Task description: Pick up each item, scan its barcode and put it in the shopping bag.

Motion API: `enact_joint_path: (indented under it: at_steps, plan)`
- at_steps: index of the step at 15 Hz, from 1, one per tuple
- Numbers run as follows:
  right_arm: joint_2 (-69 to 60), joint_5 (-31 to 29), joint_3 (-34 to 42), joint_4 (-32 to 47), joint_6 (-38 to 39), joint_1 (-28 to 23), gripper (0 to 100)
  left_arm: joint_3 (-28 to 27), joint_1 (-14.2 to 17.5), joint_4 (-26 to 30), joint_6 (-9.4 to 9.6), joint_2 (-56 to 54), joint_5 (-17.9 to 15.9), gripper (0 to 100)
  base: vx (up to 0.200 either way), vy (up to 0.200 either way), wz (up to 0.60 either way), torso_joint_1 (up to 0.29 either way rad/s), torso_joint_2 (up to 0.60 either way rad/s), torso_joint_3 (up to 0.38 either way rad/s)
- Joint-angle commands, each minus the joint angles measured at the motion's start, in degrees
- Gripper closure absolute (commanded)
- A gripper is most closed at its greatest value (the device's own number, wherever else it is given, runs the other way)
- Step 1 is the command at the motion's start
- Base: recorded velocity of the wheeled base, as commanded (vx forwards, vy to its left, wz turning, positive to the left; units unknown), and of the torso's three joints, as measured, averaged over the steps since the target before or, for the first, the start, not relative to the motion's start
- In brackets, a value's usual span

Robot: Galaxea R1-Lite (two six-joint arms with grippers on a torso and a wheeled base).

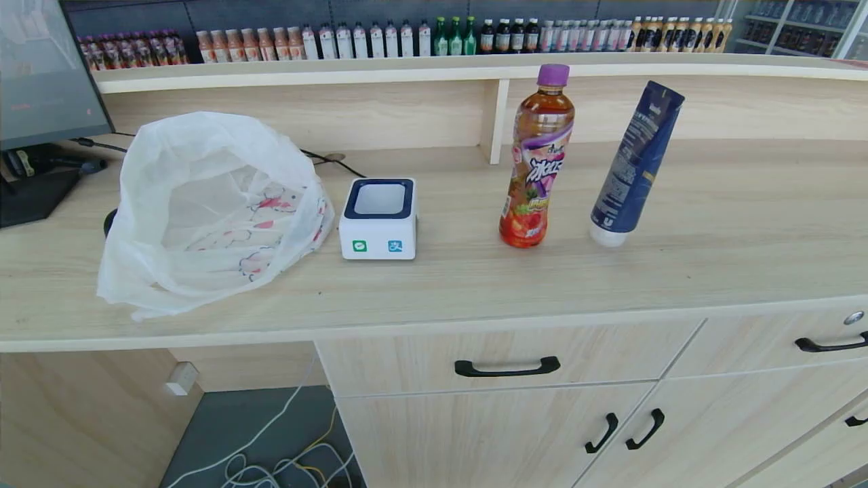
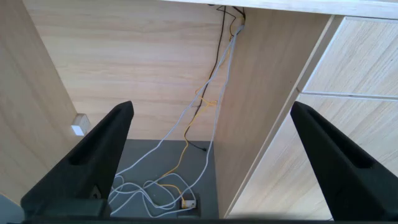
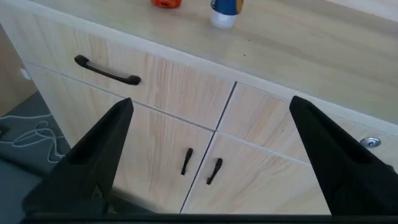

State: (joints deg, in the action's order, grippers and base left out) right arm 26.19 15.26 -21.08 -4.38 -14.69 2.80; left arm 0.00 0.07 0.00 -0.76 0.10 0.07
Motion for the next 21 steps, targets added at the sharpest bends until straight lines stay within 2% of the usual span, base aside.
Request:
enact_joint_path:
  at_steps: [1,4,6,8,11,13,15,18,21]
  plan:
    - [12.13,1.26,-4.94,-0.19,-4.38,5.55,0,0.00,0.01,0.00,-0.04,-0.01,0.01,0,0.000,0.000,0.00,0.000,0.00,0.000]
    - [23.47,0.91,-9.86,-2.83,-9.13,17.15,0,0.00,0.01,0.00,-0.04,0.08,0.01,0,0.000,0.000,0.00,0.000,0.00,0.000]
    - [28.04,-0.58,-10.39,-7.66,-9.83,21.19,0,0.00,0.01,0.00,-0.04,-0.01,0.01,0,0.000,0.000,0.00,0.000,0.00,0.000]
    - [31.47,-7.18,-10.83,-13.64,-9.83,24.88,0,0.00,0.01,0.00,-0.04,-0.01,0.01,0,0.000,0.000,0.00,0.000,0.00,0.000]
    - [36.04,-15.79,-13.38,-18.39,-9.66,30.68,0,0.00,0.01,0.00,-0.04,-0.01,0.01,0,0.000,0.000,0.00,0.000,0.00,0.000]
    - [38.15,-22.56,-14.96,-19.97,-7.90,33.23,0,0.00,0.01,0.00,-0.04,-0.01,0.01,0,0.000,0.000,0.00,0.000,0.00,0.000]
    - [39.82,-26.42,-15.22,-21.99,-5.96,35.25,0,0.00,0.01,0.00,-0.04,-0.01,0.01,0,0.000,0.000,0.00,0.000,0.00,0.000]
    - [48.35,-32.23,-15.13,-36.58,-4.47,39.12,0,0.00,0.01,0.00,-0.04,-0.01,0.01,0,0.000,0.000,0.00,0.000,0.00,0.000]
    - [54.67,-35.04,-17.68,-42.73,-1.75,41.49,0,0.00,0.01,0.00,-0.04,-0.01,0.01,0,0.000,0.000,0.00,0.000,0.00,0.000]
